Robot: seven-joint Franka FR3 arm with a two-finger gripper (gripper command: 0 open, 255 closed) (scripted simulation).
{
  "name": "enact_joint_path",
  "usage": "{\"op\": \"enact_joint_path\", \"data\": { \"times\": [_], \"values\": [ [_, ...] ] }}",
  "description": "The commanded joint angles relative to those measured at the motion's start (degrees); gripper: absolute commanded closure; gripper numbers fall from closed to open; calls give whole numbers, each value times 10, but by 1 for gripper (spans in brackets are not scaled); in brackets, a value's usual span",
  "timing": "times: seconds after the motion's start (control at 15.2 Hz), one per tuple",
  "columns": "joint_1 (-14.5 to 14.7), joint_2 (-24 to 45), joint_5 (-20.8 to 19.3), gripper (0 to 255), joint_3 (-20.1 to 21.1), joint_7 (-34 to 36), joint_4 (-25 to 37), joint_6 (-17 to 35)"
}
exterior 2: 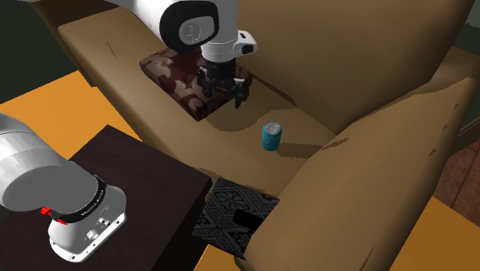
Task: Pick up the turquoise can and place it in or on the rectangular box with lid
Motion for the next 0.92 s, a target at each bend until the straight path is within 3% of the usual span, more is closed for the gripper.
{"op": "enact_joint_path", "data": {
  "times": [0.0, 0.4, 0.86],
  "values": [
    [-2, 39, 14, 0, -14, -30, 19, 20],
    [-24, 176, 86, 0, -39, -135, 104, 65],
    [-86, 335, 171, 0, -23, -239, 238, 77]
  ]
}}
